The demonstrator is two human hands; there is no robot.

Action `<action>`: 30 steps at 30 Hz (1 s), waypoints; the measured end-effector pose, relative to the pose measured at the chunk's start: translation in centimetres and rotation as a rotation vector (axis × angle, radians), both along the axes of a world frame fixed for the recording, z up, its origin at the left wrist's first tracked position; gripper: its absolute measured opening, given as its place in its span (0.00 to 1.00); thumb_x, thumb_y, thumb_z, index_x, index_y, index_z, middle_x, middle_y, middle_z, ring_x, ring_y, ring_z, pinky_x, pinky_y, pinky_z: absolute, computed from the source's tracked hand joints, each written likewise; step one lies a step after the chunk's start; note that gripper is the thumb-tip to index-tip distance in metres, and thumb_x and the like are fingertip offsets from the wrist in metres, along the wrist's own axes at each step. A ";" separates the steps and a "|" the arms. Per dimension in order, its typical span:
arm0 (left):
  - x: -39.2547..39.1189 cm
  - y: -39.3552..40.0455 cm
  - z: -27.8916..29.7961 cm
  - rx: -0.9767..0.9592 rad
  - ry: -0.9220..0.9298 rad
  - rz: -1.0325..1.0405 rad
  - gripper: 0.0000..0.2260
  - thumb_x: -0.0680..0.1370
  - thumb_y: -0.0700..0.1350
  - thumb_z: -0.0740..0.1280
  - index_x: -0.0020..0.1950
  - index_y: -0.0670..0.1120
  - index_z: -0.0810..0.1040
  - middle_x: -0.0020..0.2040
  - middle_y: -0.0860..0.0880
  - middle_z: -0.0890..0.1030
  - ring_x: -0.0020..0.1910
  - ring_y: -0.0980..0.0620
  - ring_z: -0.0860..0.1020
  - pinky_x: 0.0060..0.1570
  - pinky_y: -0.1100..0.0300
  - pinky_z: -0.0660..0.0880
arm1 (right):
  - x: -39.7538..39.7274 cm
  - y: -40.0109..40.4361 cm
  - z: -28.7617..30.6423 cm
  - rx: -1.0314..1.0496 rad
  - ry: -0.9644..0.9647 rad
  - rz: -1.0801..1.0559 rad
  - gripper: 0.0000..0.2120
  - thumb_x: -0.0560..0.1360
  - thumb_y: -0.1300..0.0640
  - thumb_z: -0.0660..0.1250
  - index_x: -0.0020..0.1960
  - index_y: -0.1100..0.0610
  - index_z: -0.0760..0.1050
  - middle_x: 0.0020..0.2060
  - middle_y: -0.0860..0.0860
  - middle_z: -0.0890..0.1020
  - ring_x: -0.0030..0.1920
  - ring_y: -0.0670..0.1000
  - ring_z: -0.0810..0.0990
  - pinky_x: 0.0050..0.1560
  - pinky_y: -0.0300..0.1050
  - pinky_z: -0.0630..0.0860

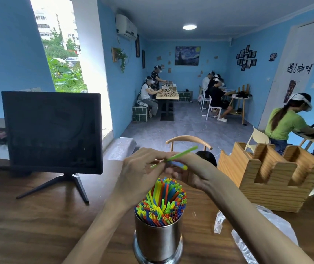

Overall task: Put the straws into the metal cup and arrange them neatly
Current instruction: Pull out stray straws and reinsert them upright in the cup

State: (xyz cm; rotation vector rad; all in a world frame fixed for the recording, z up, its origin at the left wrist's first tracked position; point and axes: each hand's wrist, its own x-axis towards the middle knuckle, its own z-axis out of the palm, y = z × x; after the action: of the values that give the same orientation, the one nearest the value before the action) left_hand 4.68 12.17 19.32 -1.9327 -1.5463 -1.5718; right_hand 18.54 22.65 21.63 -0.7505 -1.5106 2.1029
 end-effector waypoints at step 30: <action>-1.7 -0.5 -2.9 -0.642 -0.218 0.020 0.07 0.79 0.51 0.70 0.52 0.64 0.84 0.45 0.68 0.84 0.49 0.69 0.80 0.48 0.70 0.75 | 0.2 0.7 -2.0 1.248 -0.462 0.451 0.25 0.86 0.42 0.48 0.79 0.50 0.65 0.77 0.46 0.67 0.77 0.44 0.63 0.78 0.43 0.58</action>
State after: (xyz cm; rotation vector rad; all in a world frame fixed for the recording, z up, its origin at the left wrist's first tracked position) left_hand 2.95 11.68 16.43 -2.0636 -2.3833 -1.4254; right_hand 18.74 23.32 19.64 -0.3915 -2.9130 0.7774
